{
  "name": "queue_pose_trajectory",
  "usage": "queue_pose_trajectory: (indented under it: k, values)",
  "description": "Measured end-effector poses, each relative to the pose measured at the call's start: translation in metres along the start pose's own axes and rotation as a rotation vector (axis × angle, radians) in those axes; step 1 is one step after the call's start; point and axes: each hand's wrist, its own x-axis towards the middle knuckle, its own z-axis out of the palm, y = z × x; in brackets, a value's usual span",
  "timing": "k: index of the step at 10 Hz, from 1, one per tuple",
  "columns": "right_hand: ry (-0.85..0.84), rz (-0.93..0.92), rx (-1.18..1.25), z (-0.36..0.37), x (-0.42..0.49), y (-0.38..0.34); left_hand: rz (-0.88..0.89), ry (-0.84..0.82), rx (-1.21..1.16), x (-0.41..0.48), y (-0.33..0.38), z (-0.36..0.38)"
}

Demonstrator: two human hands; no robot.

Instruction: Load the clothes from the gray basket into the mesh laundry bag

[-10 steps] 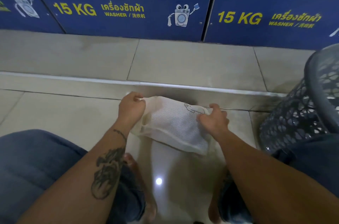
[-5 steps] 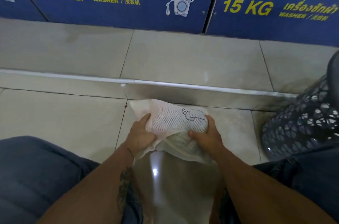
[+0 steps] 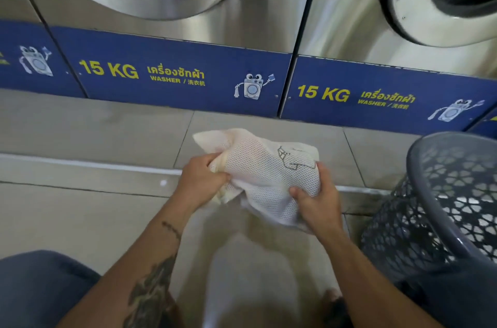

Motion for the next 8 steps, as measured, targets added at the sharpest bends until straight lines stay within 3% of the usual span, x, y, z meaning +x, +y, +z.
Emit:
queue_pose_trajectory:
  k: [1,2,3,4,5,6,7,8]
  values:
    - [0.081,-0.115,0.031,-0.002,0.044,-0.032,0.082,0.023,-0.008,0.039,0.038,-0.009]
    - [0.051,-0.132,-0.063,0.002,0.105,-0.056,0.105,0.02,0.042,0.093,0.062,-0.006]
    - [-0.137,-0.037,-0.108,0.022,0.171,-0.059,0.052,-0.062,0.184,0.156,0.052,0.012]
    - [-0.381,0.102,-0.309,0.058,0.209,-0.034,-0.025,-0.239,0.387,0.201,0.016,0.036]
    - [-0.407,0.112,-0.454,0.076,0.217,-0.02,-0.203,-0.387,0.679,0.219,0.003,0.038]
    - [-0.543,0.166,-0.529,0.063,0.218,-0.038,-0.309,-0.457,1.036,0.221,0.032,0.02]
    - [-0.669,0.2,-0.633,0.03,0.221,-0.077,-0.245,-0.424,1.15,0.21,0.092,-0.001]
    - [-0.653,0.184,-0.622,-0.008,0.212,-0.126,-0.067,-0.462,1.113,0.192,0.155,-0.026]
